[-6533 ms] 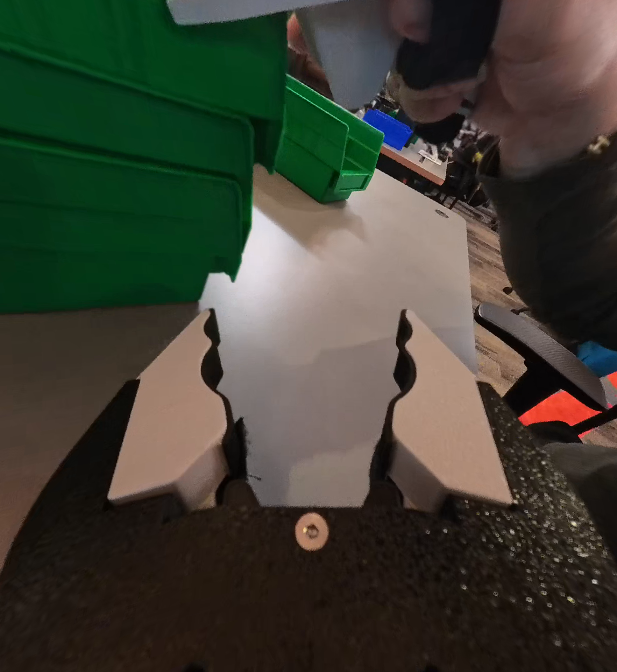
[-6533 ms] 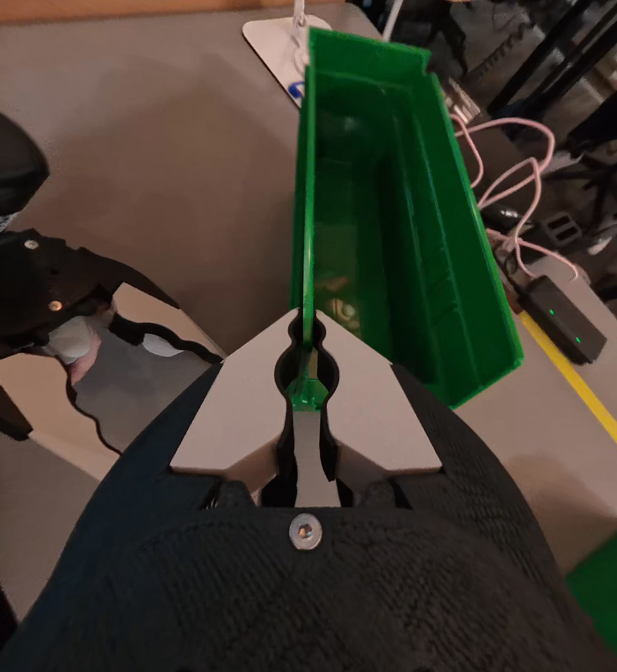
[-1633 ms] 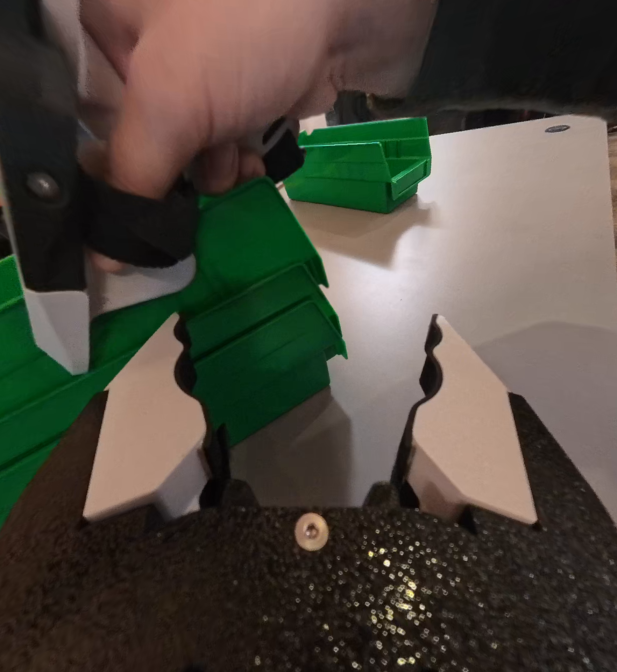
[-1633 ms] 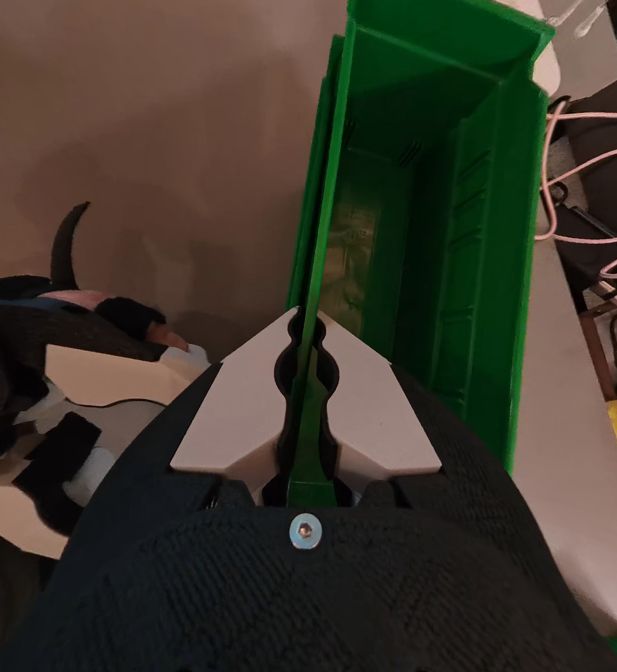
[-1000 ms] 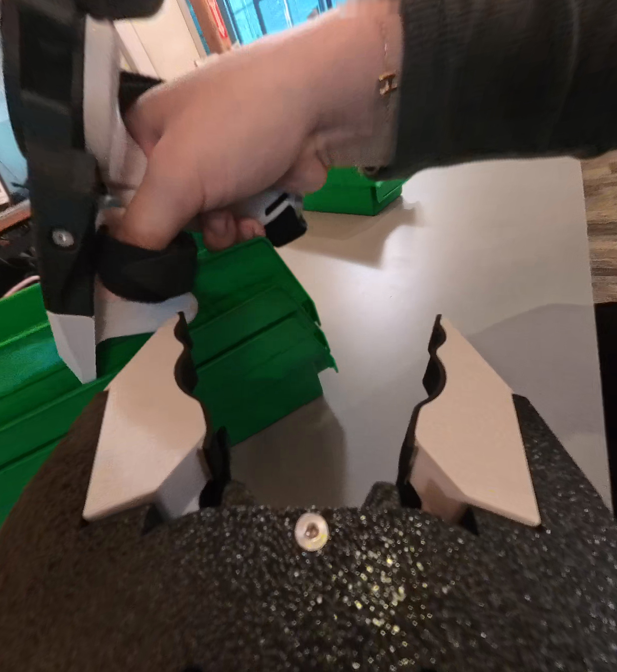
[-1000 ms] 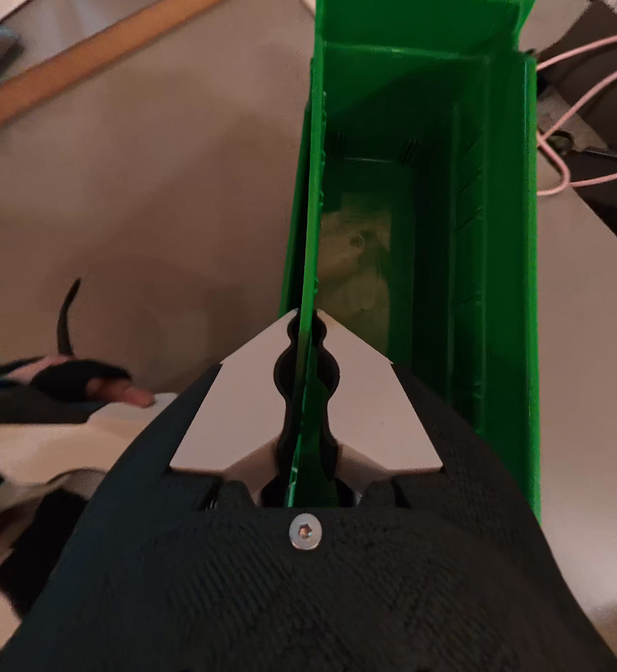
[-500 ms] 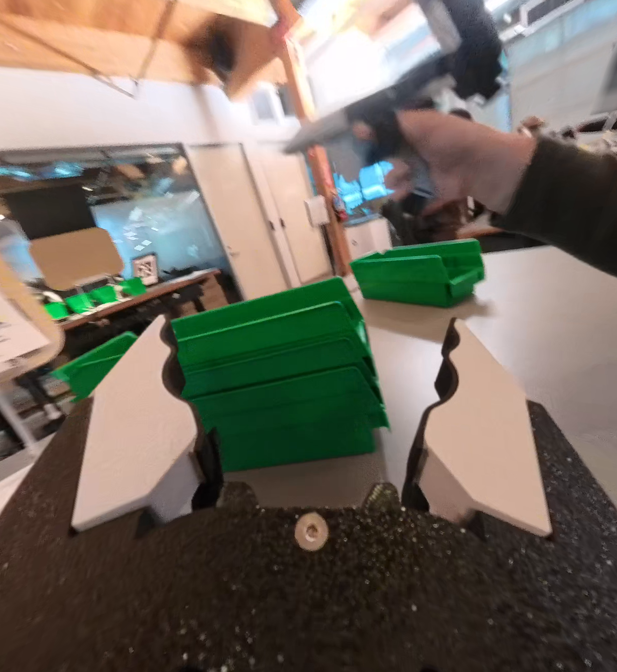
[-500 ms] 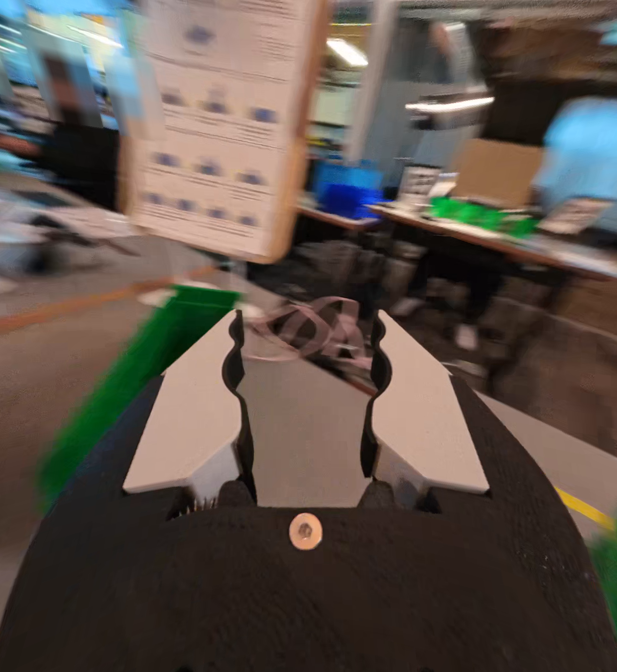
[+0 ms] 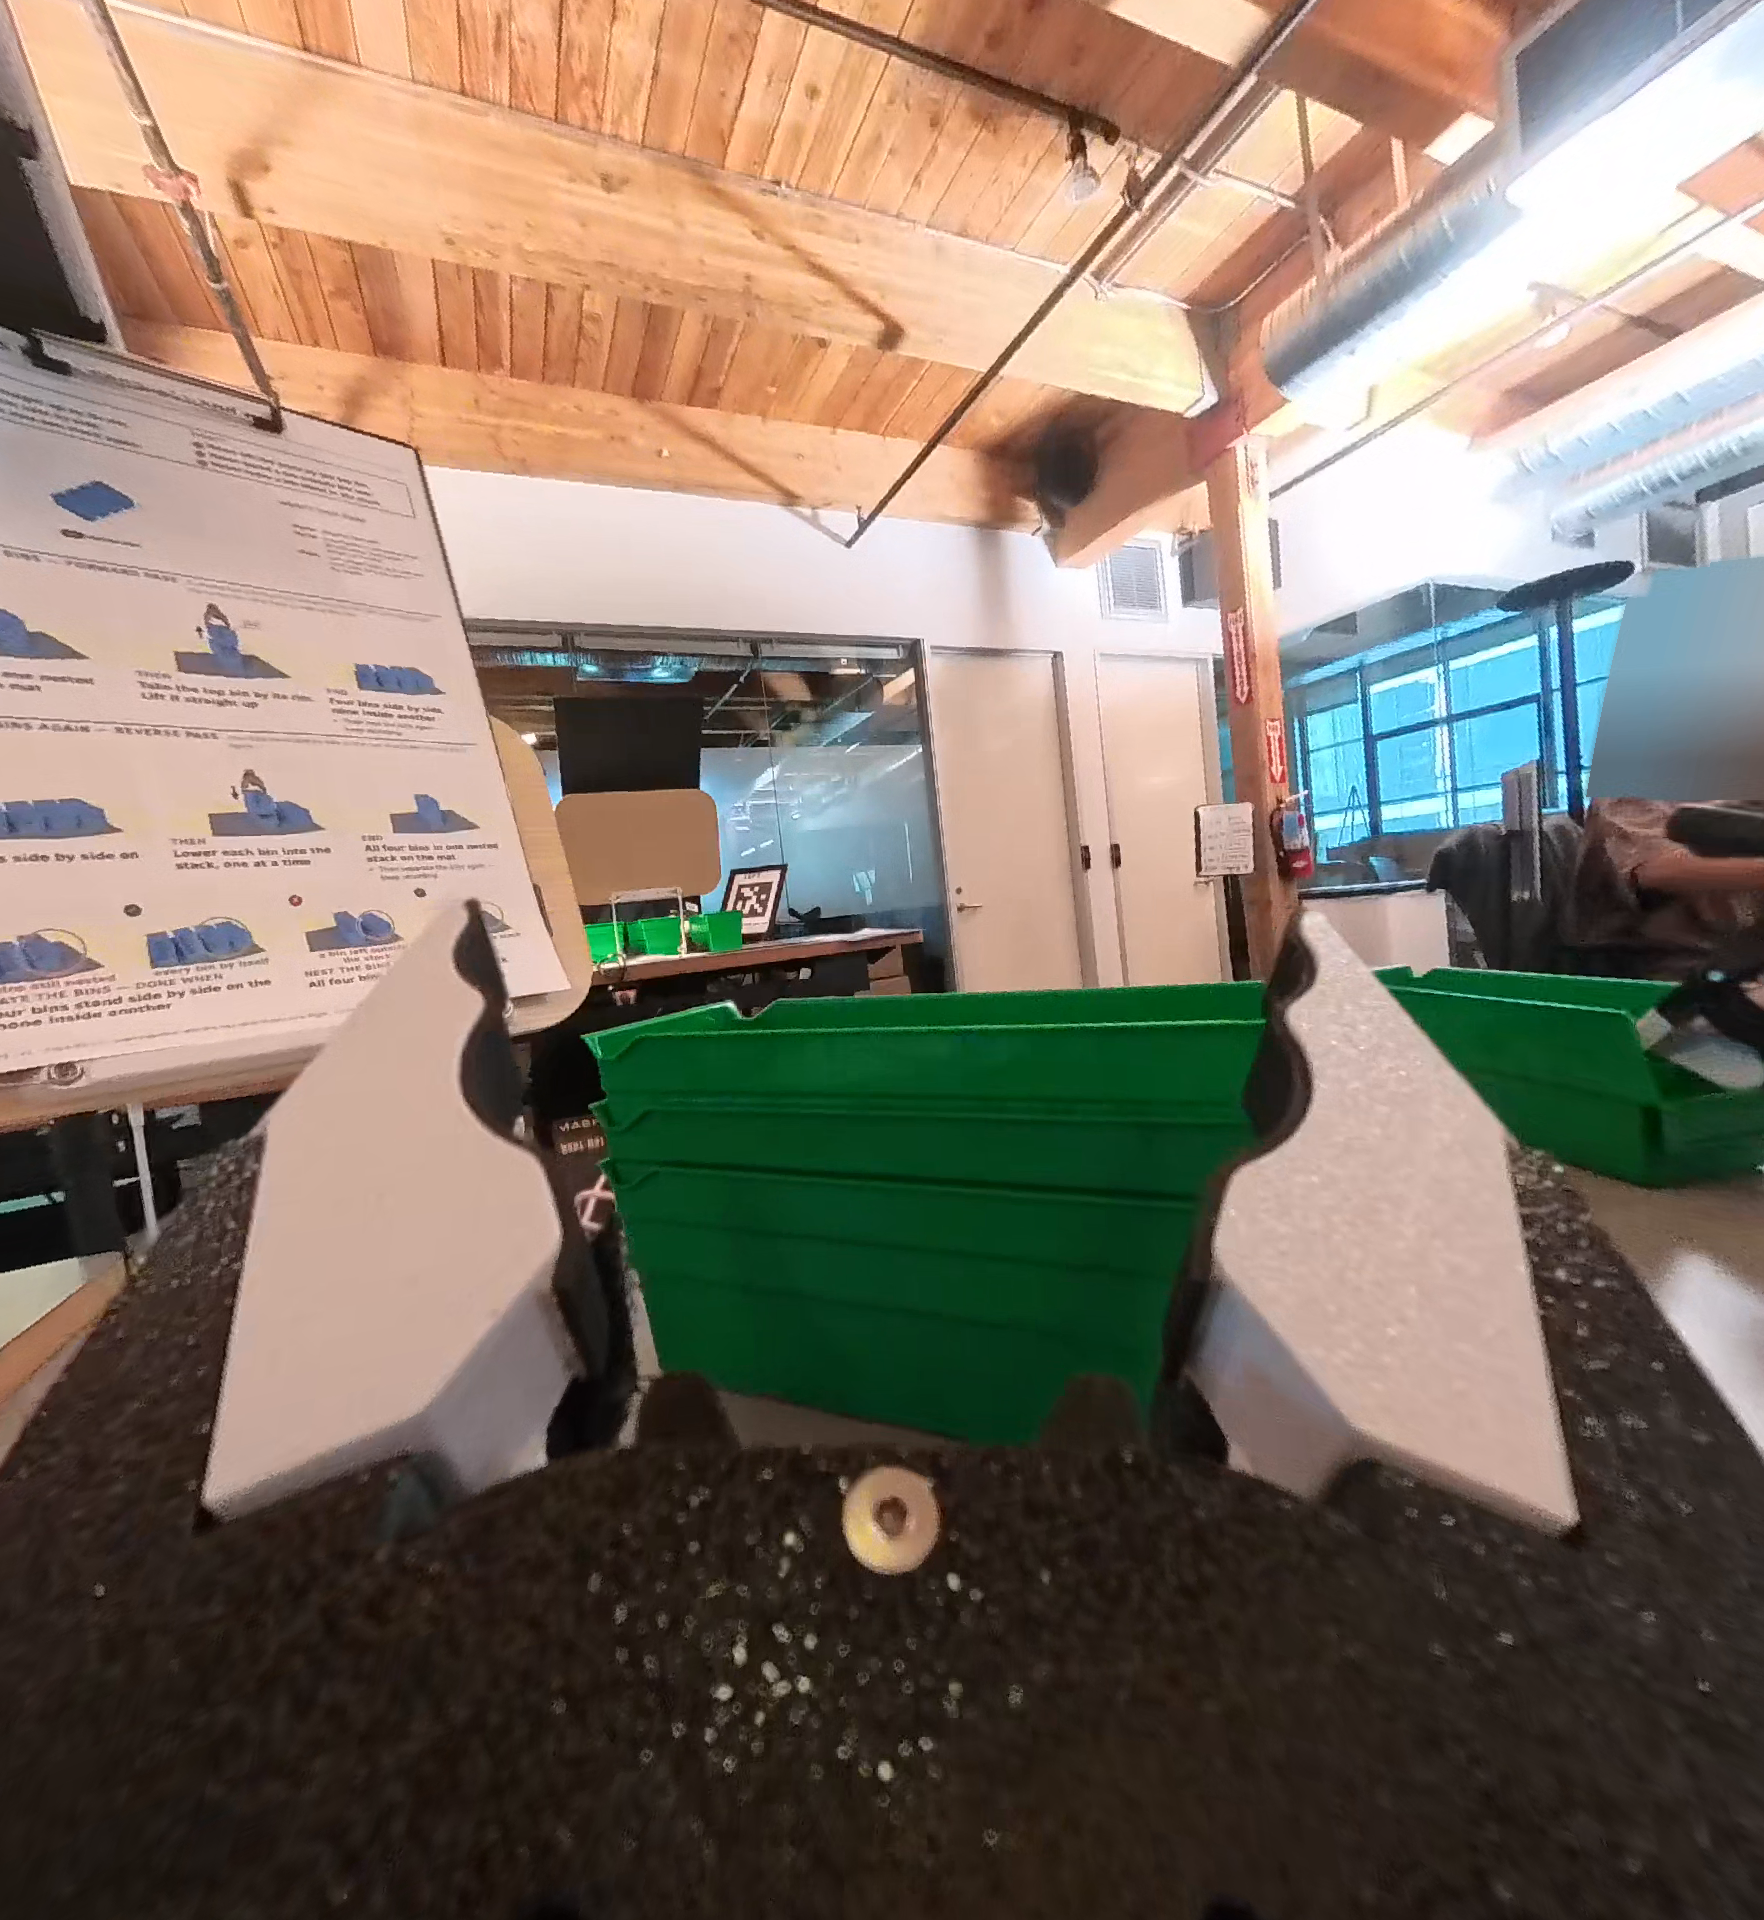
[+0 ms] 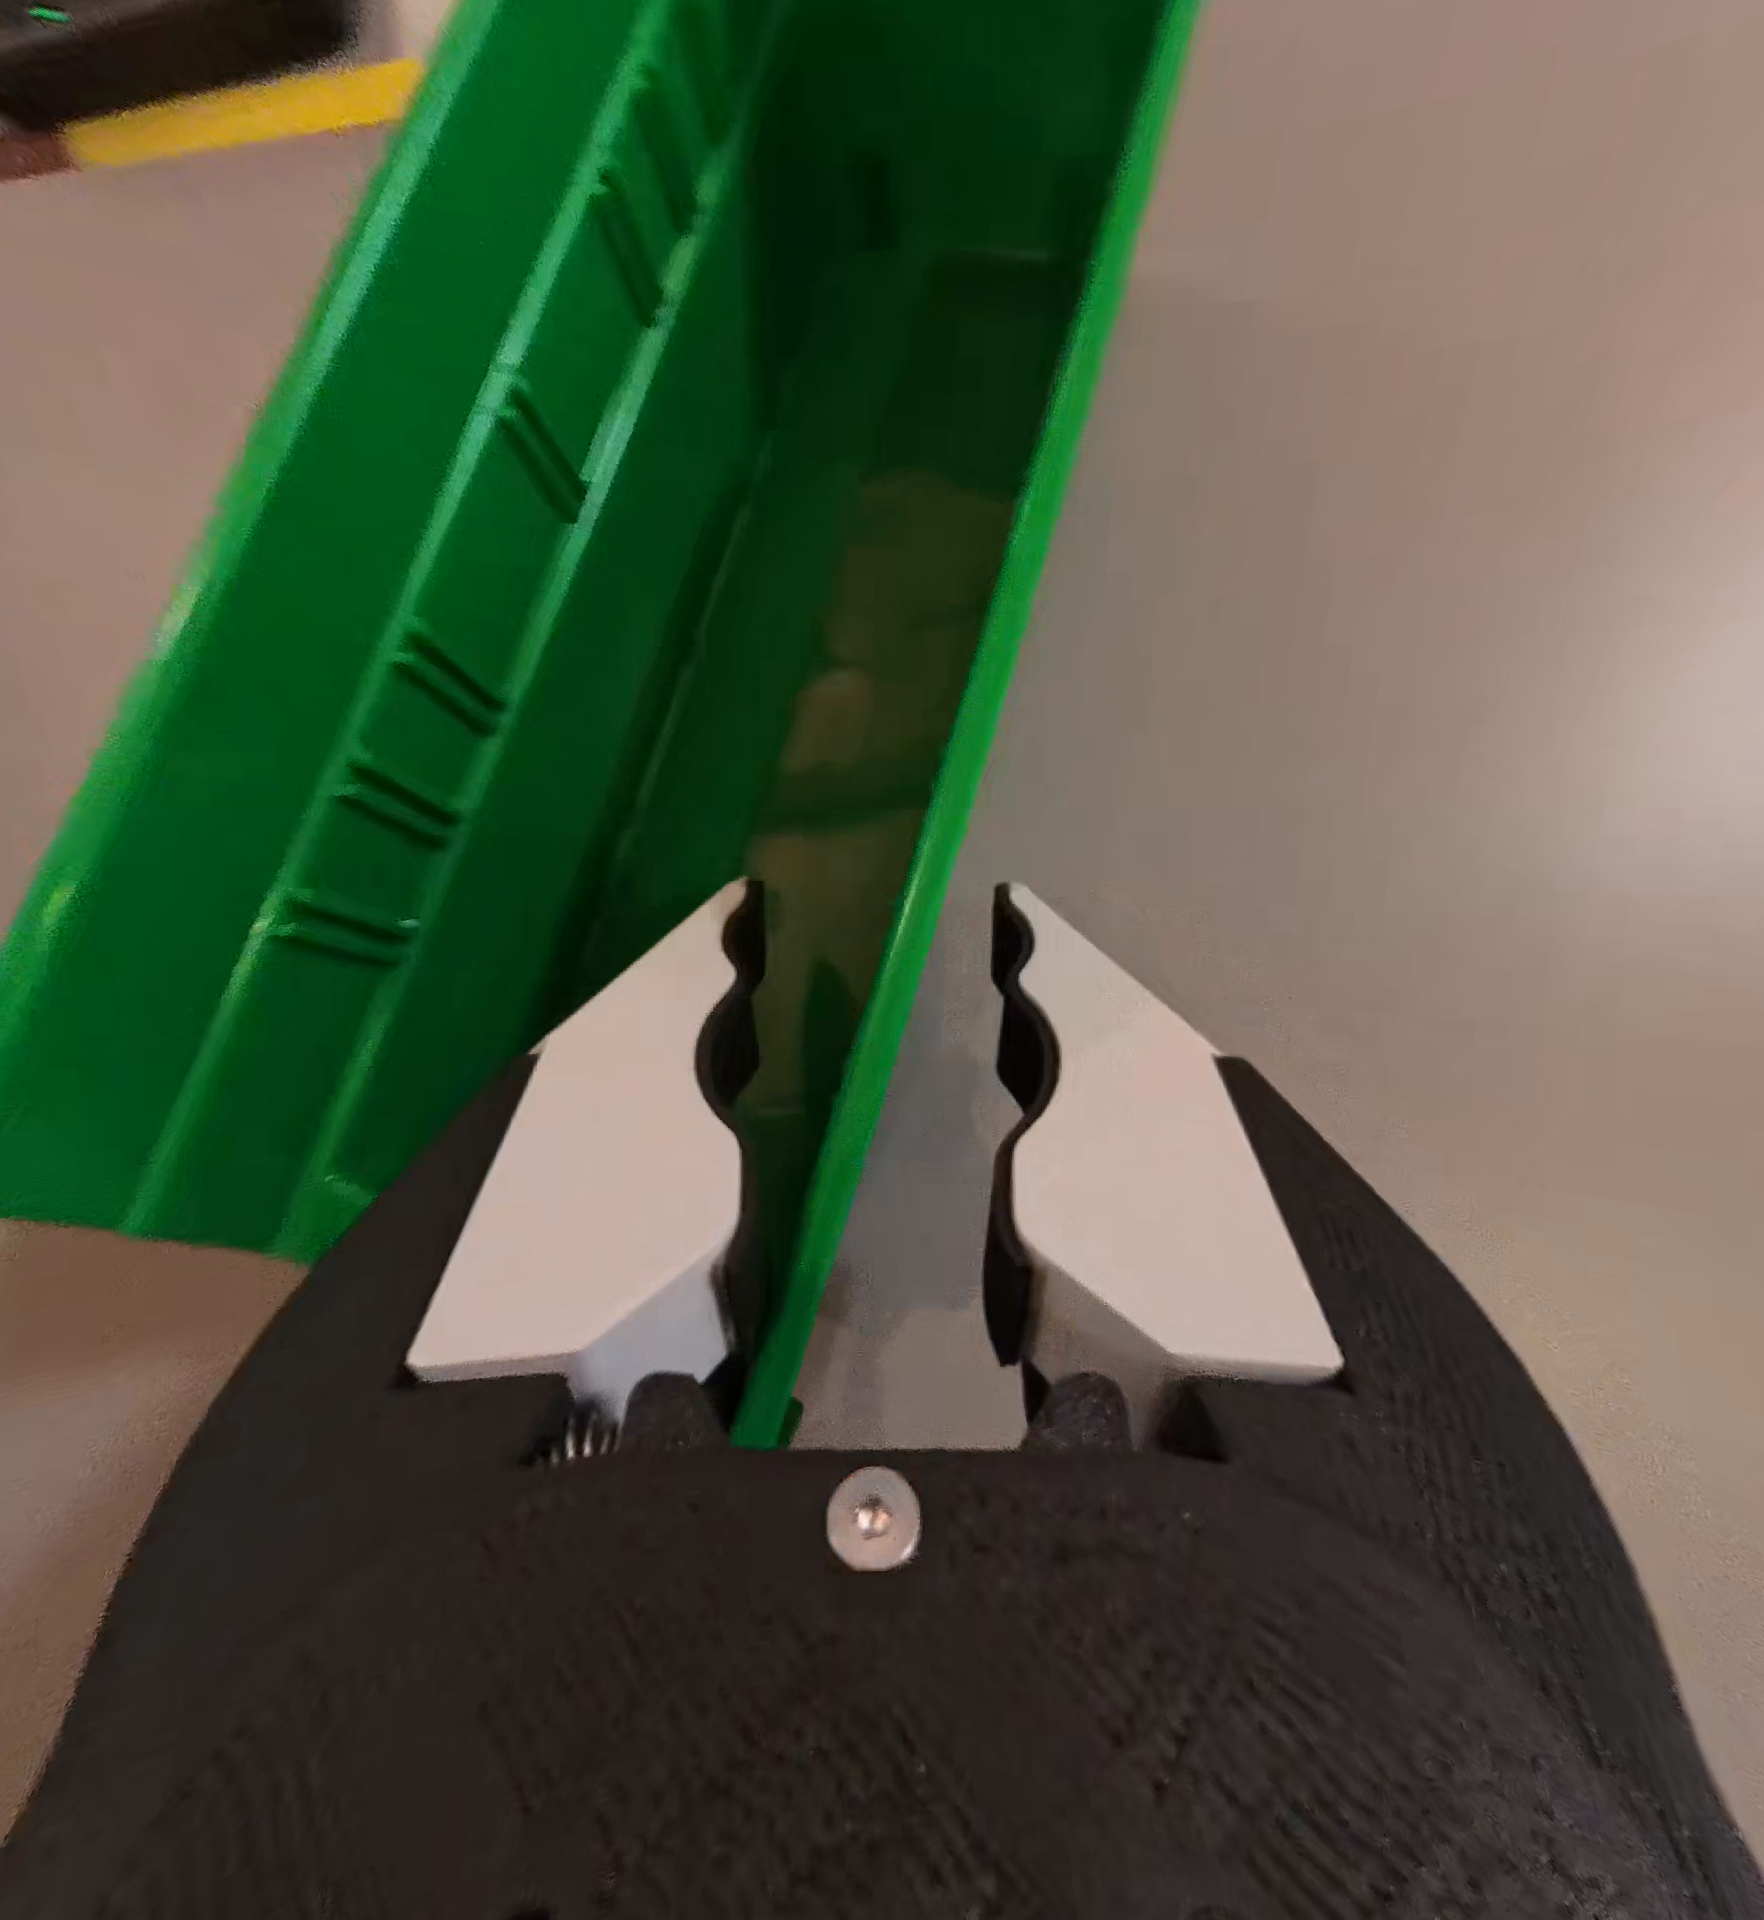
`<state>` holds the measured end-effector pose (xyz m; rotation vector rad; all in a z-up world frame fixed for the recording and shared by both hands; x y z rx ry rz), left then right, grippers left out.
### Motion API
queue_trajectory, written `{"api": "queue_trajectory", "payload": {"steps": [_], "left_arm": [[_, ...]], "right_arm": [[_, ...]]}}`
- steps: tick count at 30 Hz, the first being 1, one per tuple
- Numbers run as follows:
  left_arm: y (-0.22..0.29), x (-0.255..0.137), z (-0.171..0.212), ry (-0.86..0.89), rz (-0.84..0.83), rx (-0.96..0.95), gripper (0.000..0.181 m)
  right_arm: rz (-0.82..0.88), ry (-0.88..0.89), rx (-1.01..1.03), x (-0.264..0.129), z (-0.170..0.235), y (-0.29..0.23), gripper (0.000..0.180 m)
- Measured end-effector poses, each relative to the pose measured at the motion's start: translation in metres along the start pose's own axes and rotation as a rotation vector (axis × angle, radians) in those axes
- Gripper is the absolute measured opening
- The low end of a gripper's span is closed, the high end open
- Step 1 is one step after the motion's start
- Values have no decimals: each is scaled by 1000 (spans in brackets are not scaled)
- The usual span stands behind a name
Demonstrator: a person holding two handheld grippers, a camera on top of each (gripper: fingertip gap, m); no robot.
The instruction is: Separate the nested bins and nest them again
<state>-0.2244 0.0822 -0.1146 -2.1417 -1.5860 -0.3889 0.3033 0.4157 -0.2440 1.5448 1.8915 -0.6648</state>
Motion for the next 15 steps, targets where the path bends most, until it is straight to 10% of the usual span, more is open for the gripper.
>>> {"api": "queue_trajectory", "payload": {"steps": [8, 15], "left_arm": [[-11, 0, 20, -83, 6, -99, 138], [-11, 3, 28, -102, 21, -151, 136]], "right_arm": [[-84, 35, -42, -15, -5, -21, 23], [-410, 241, -175, -116, -61, -129, 23]]}}
Point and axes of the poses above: each gripper's, where its closed fingertips meet, x out along the fingers, z out of its underside, y = z × x across the jaws, the point moved 4 cm from there along -x, back along the fingers, and after that the axes turned 9 degrees about z, right-handed, at the moved point
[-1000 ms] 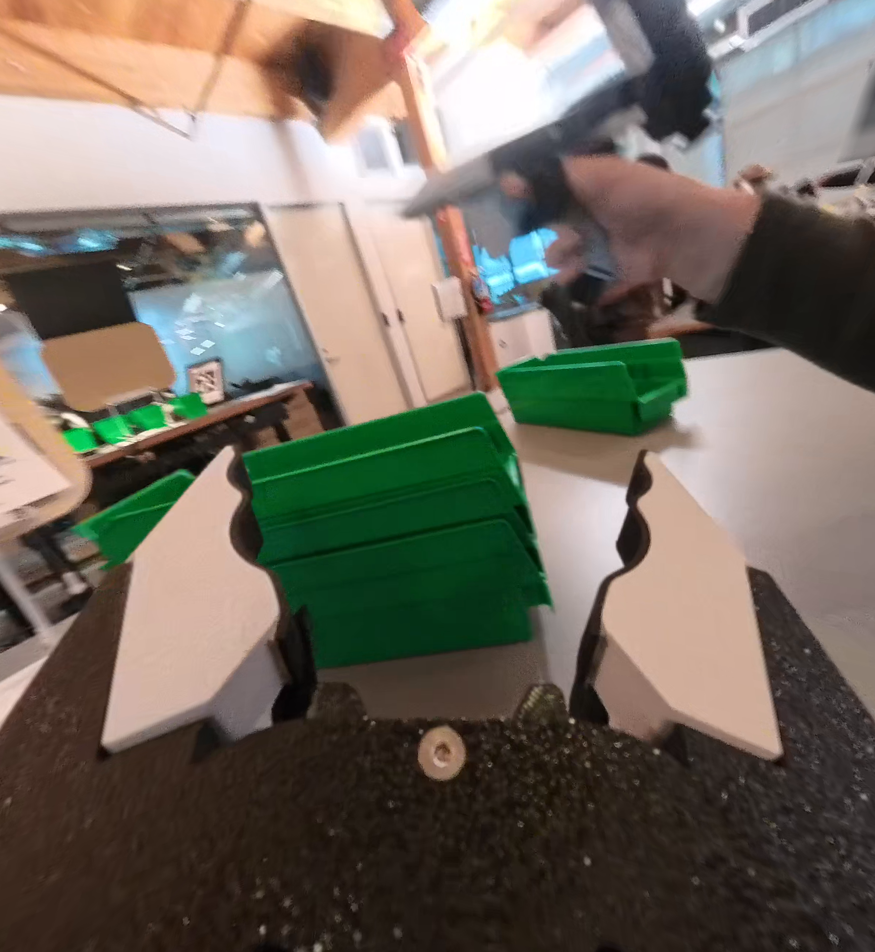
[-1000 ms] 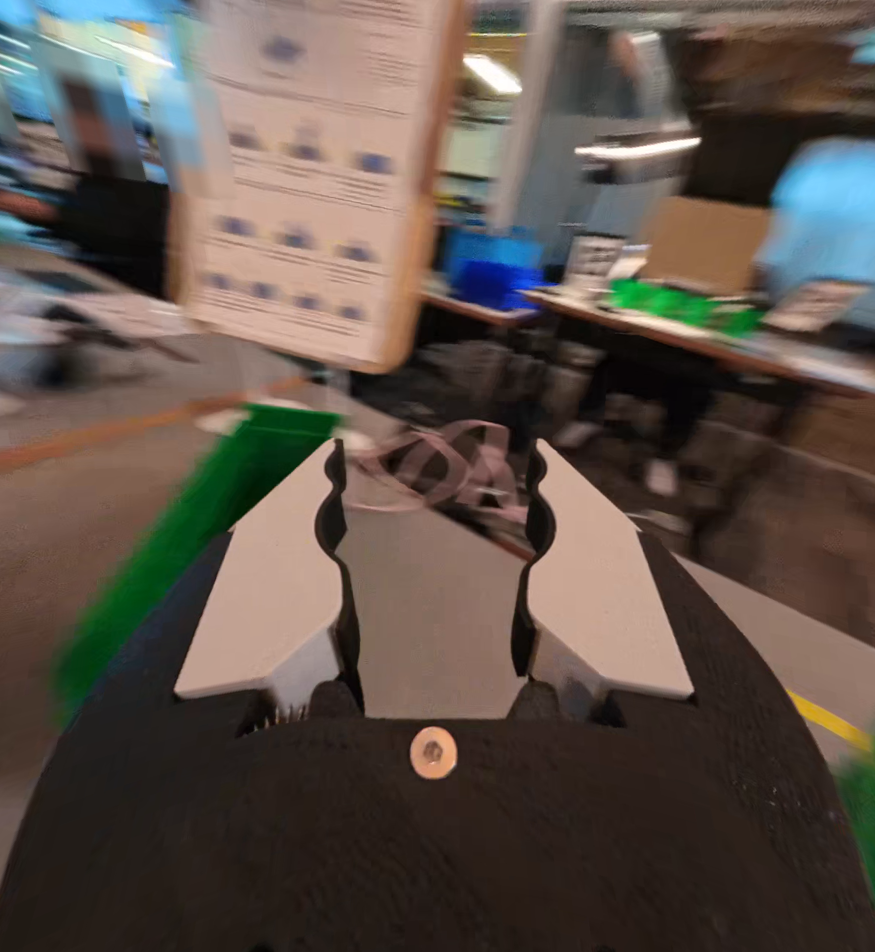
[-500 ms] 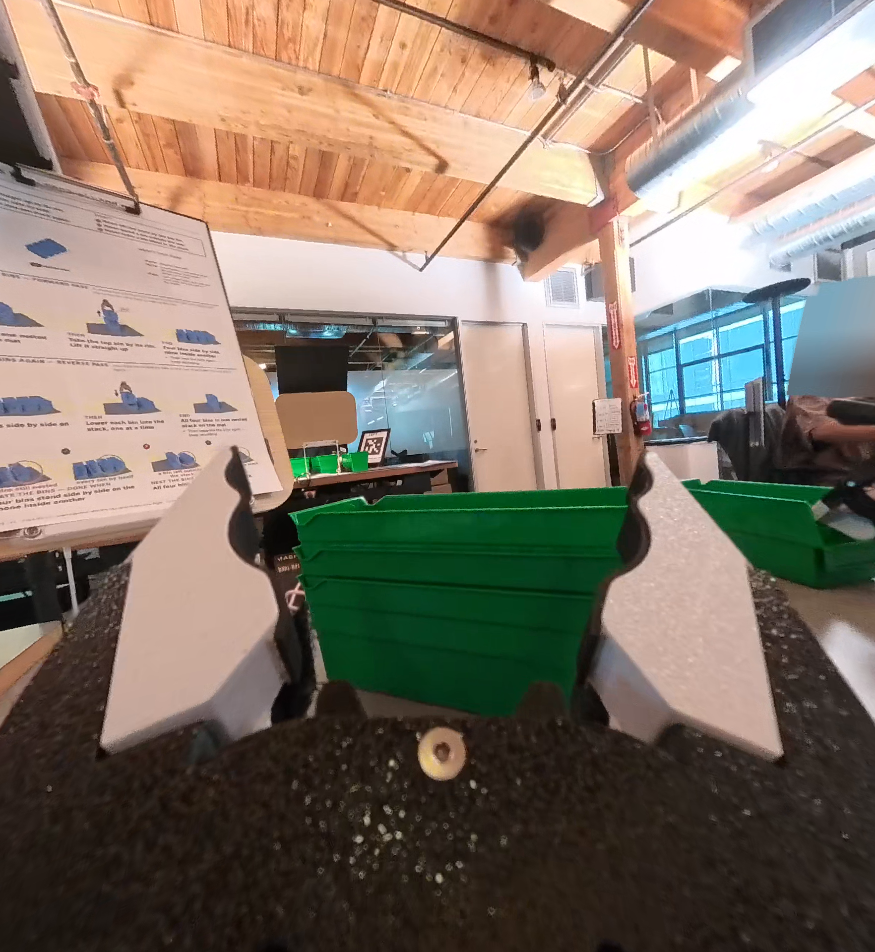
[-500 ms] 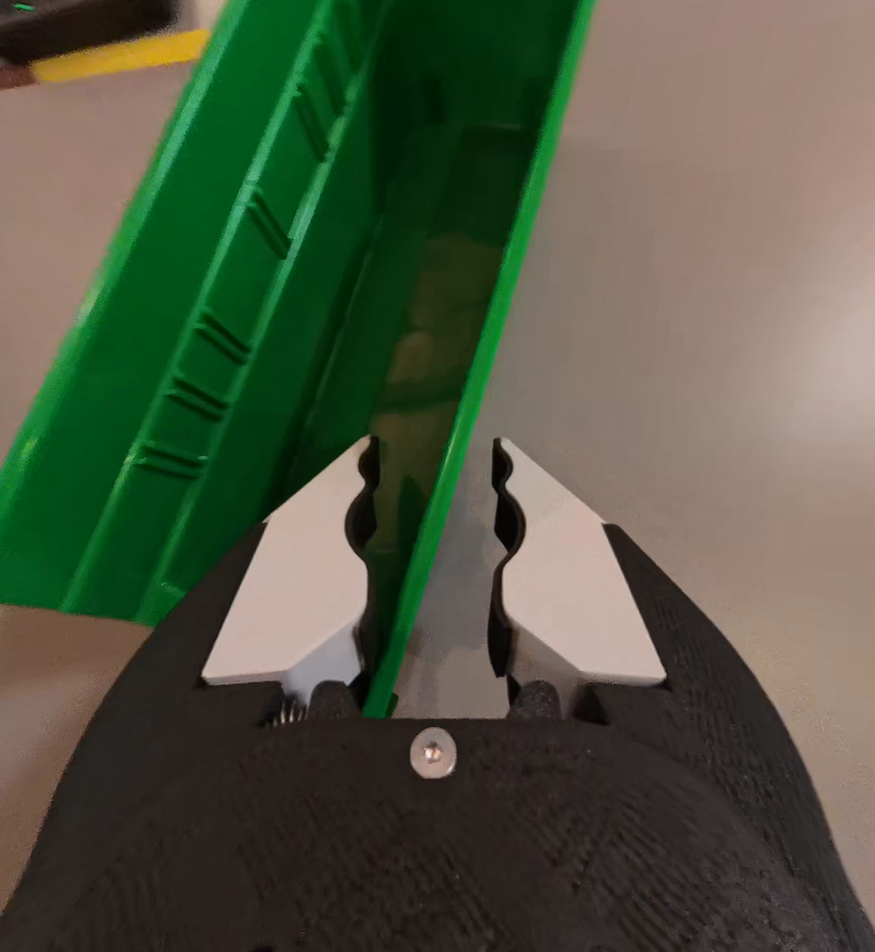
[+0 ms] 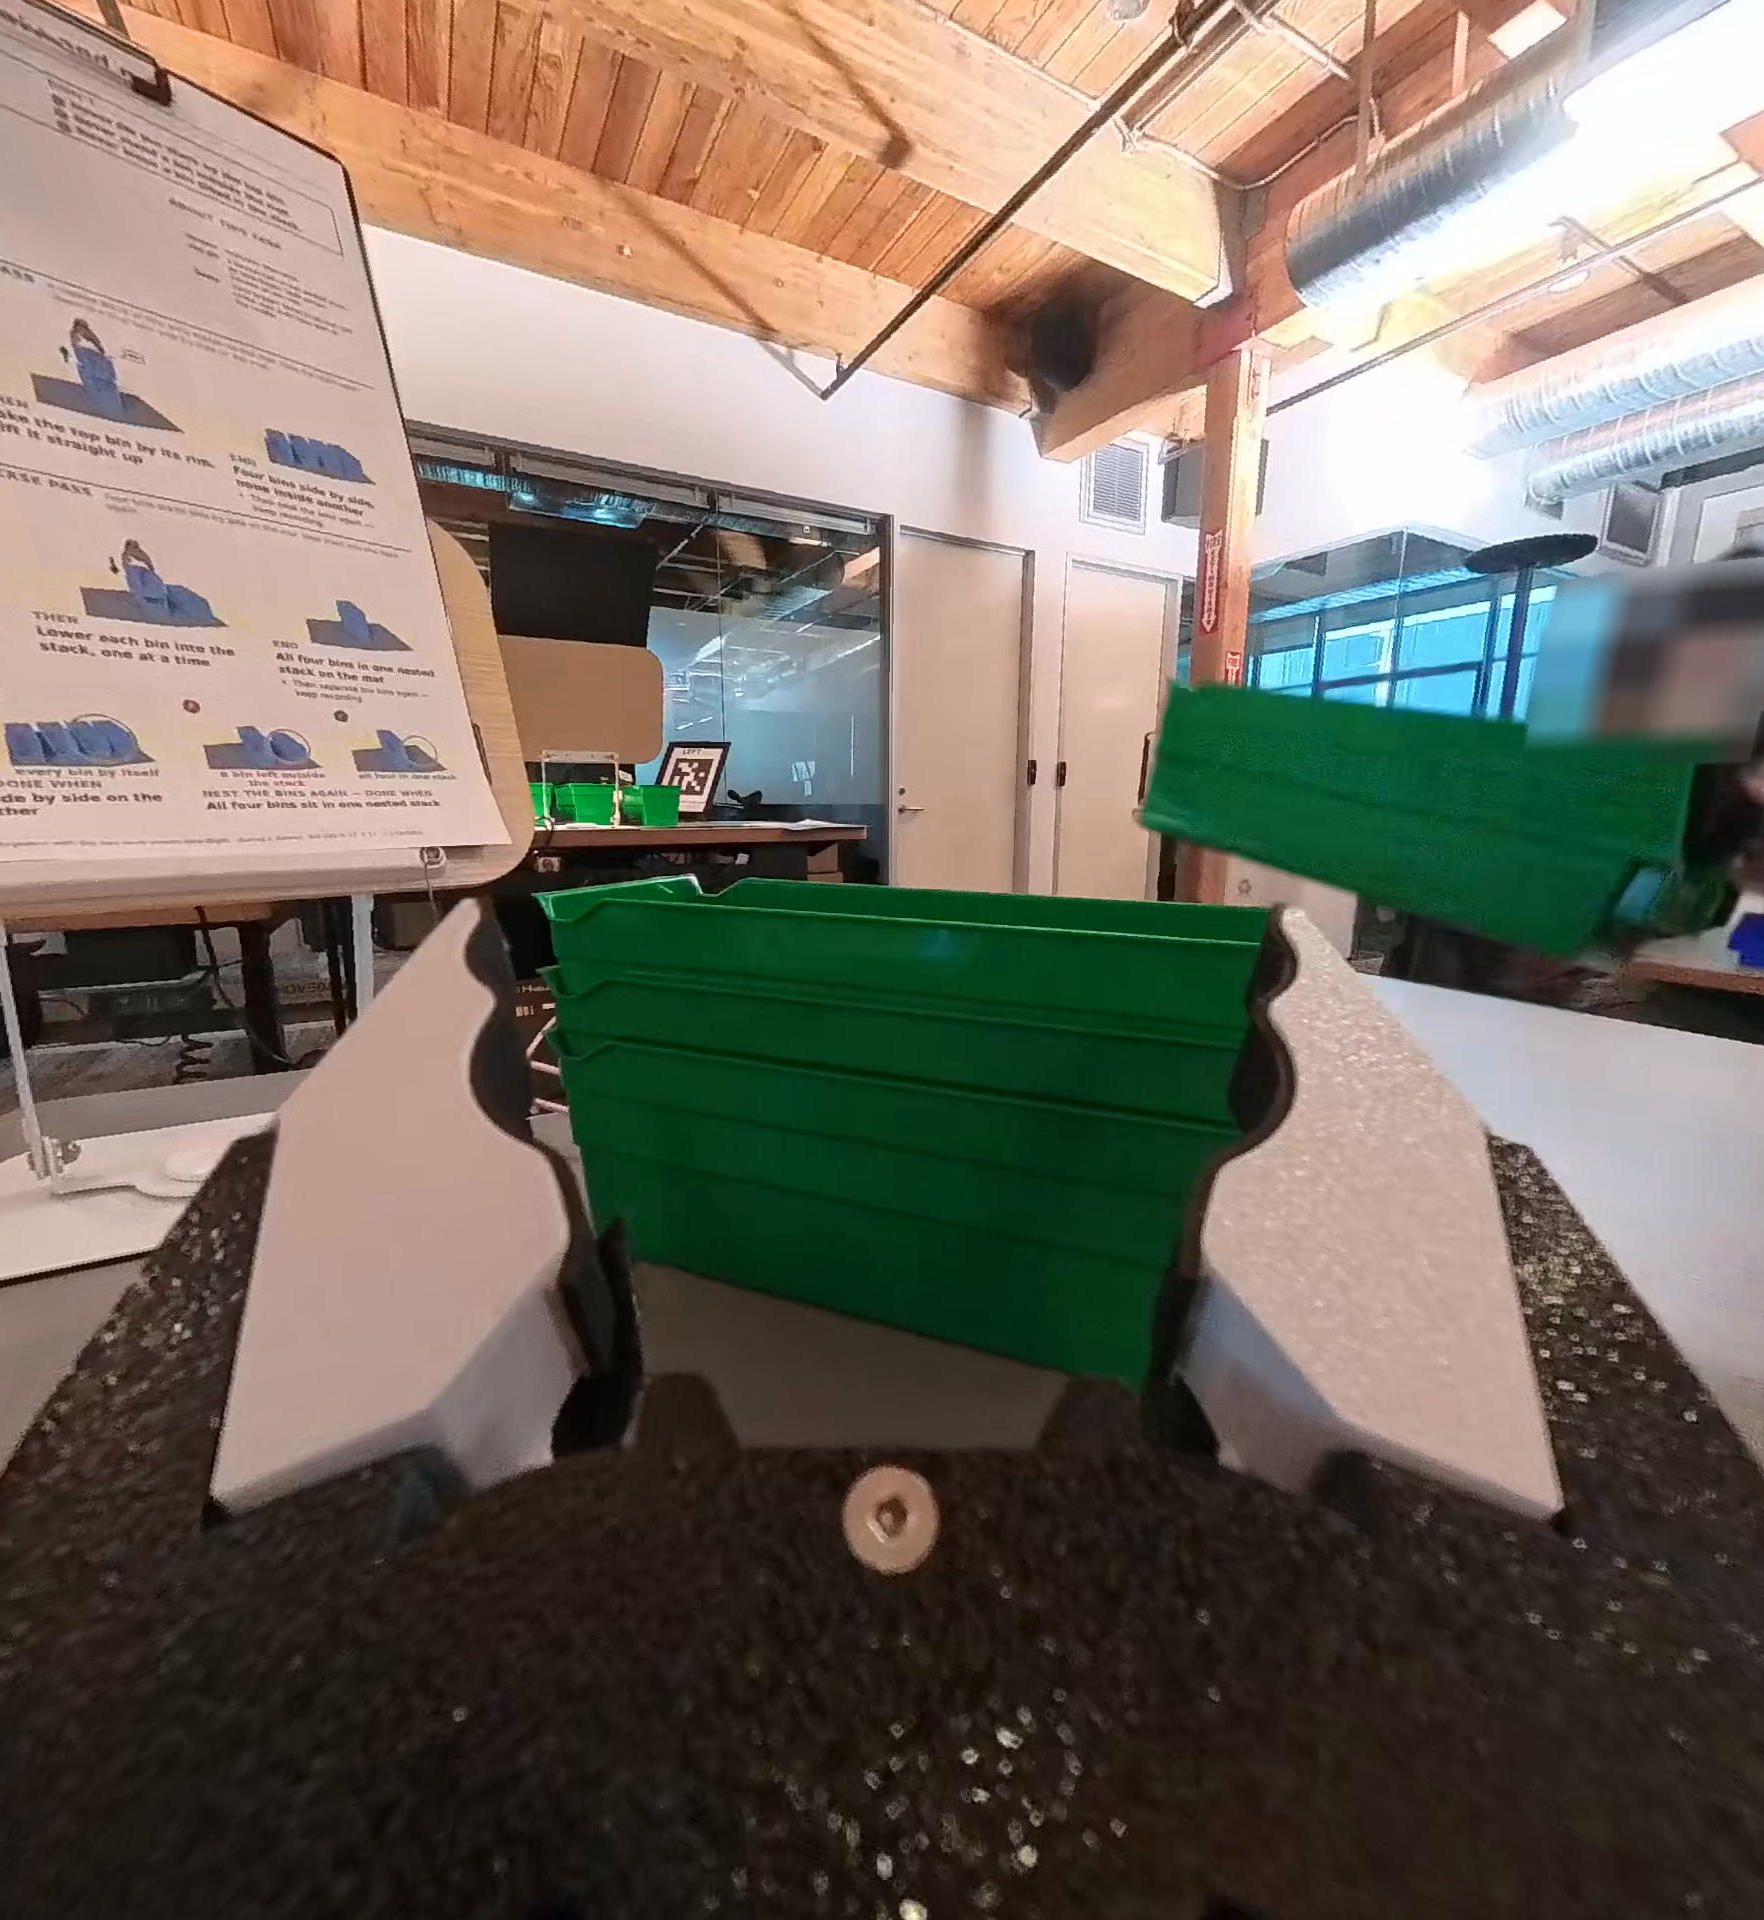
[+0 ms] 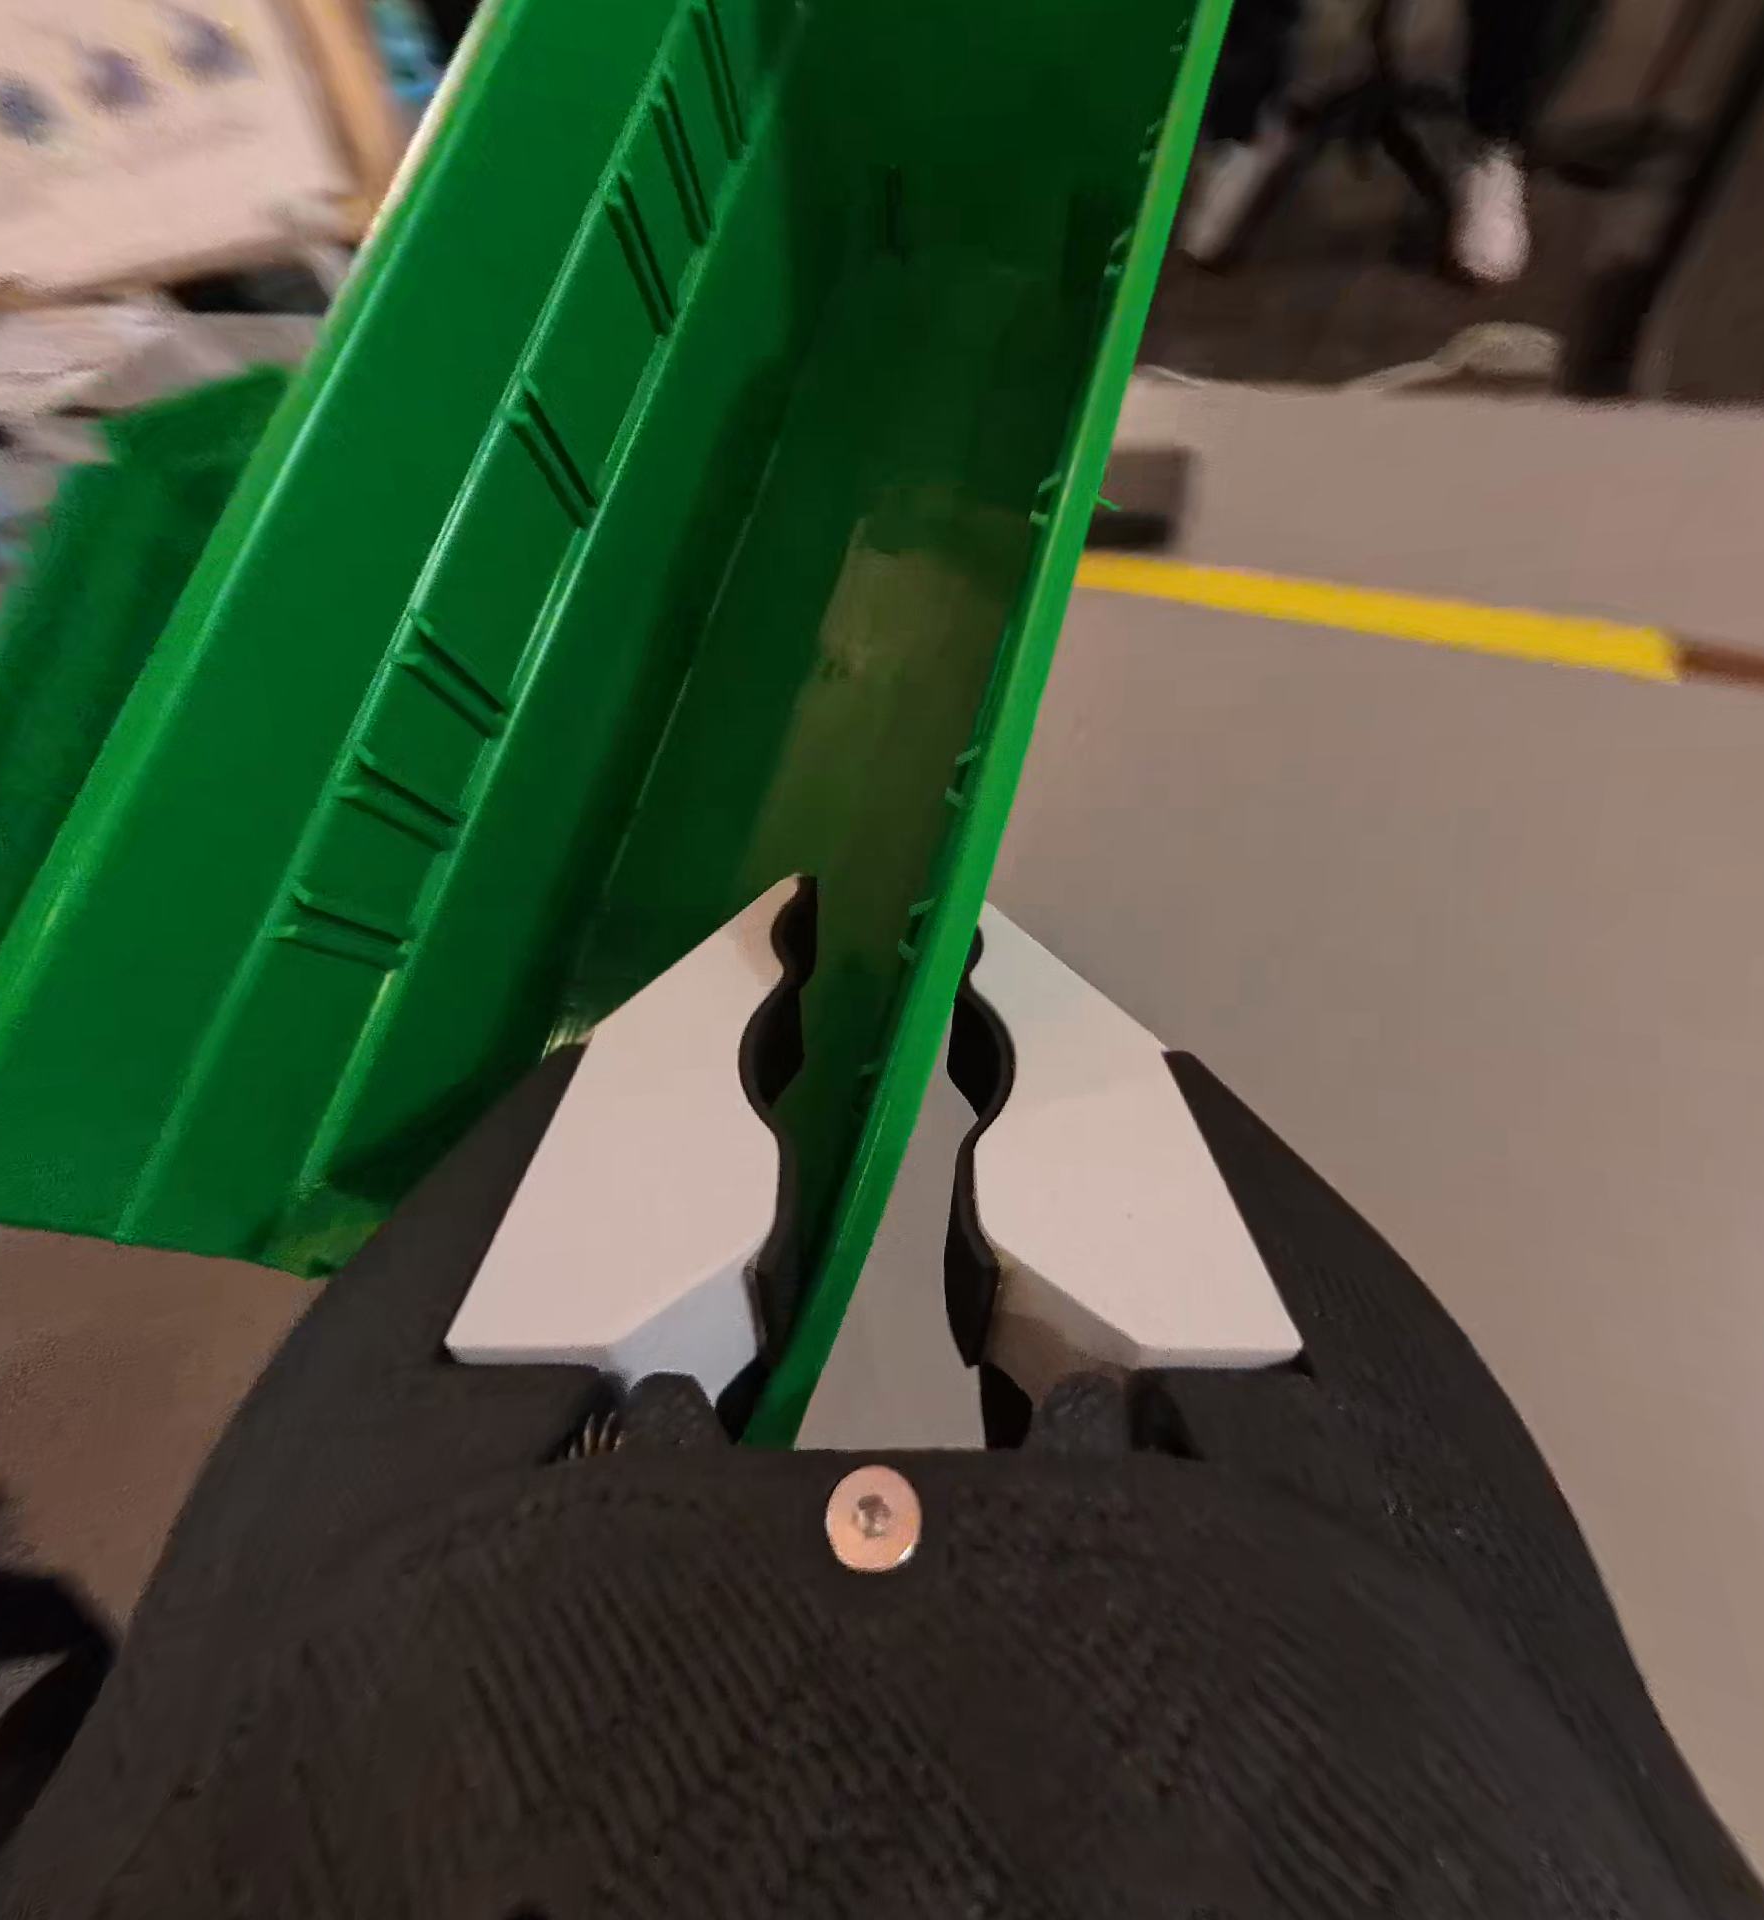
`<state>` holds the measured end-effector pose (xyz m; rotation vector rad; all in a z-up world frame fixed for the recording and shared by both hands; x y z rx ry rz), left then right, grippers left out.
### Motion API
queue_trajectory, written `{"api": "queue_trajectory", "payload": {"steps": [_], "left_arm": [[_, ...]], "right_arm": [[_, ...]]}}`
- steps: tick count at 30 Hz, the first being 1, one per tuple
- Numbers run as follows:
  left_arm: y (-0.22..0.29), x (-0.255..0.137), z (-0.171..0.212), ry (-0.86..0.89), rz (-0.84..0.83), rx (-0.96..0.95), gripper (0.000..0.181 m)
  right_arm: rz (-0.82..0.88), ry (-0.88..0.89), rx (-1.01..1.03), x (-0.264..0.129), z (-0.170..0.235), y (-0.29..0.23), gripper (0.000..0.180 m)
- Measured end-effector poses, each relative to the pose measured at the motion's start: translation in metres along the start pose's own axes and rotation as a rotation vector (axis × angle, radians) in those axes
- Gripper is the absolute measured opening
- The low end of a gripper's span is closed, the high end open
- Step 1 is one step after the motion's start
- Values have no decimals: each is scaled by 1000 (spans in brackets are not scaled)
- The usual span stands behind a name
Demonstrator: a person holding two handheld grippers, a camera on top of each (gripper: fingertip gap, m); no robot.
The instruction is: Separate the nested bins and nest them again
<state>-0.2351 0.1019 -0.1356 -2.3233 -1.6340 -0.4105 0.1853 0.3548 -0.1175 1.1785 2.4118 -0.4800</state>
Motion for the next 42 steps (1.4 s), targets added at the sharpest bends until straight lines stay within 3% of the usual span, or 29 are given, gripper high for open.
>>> {"api": "queue_trajectory", "payload": {"steps": [6, 13, 21, 31, 38, 42], "left_arm": [[0, 0, 3, -7, 7, -18, 134], [-2, -1, 5, -2, 18, -46, 134], [2, 4, 8, -19, 47, -57, 134], [0, 0, 4, 14, 31, -38, 137], [3, 5, 9, -12, 57, -56, 137], [3, 5, 11, -16, 60, -67, 136]], "right_arm": [[-368, -56, -192, -5, -61, -160, 23], [-314, -252, -424, 50, -59, -250, 24], [-288, -295, -474, 88, -42, -279, 25], [-280, -242, -442, 105, -24, -278, 29], [-262, -59, -414, 97, -42, -284, 63], [-282, 48, -501, 77, -54, -285, 65]]}}
Point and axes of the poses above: each gripper's, where its closed fingertips meet, x out along the fingers, z out of its underside, y = z × x across the jaws, the point moved 4 cm from there along -x, back along the fingers, and after that the axes turned 9 degrees about z, right-handed, at the moved point
